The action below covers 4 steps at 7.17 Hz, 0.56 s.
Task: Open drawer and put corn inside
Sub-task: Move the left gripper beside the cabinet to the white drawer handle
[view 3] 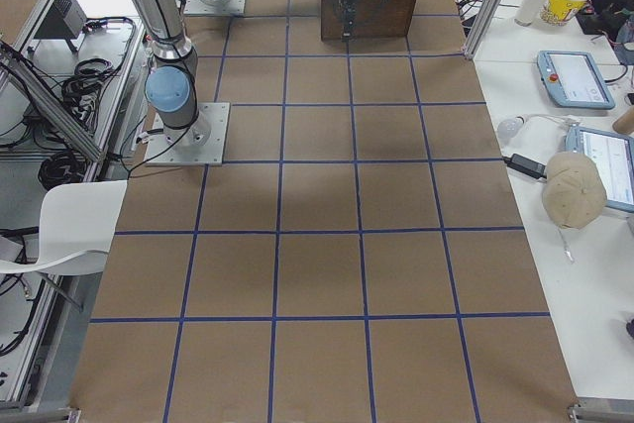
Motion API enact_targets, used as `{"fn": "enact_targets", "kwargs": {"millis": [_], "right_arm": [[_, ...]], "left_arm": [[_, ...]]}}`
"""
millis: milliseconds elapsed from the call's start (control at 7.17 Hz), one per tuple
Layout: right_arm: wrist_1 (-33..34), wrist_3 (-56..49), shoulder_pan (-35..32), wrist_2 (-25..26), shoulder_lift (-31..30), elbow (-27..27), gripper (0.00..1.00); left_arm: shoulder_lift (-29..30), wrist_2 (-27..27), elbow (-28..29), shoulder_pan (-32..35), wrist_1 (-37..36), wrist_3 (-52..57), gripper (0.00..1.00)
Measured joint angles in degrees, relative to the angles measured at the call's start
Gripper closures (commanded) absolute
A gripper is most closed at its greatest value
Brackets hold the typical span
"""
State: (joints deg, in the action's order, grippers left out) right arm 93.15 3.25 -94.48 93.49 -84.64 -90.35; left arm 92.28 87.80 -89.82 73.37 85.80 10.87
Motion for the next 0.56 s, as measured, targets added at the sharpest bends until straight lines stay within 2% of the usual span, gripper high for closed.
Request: {"fn": "enact_targets", "kwargs": {"millis": [279,558], "right_arm": [[-0.01,0.00,0.00,0.03,0.00,0.00,0.00],[-0.05,0.00,0.00,0.01,-0.03,0.00,0.00]], "left_arm": [[2.04,-3.95,-0.31,-8.12,-0.52,11.74,0.00],[5.84,-8.63,-0.64,-11.10,-2.86,18.24,0.00]]}}
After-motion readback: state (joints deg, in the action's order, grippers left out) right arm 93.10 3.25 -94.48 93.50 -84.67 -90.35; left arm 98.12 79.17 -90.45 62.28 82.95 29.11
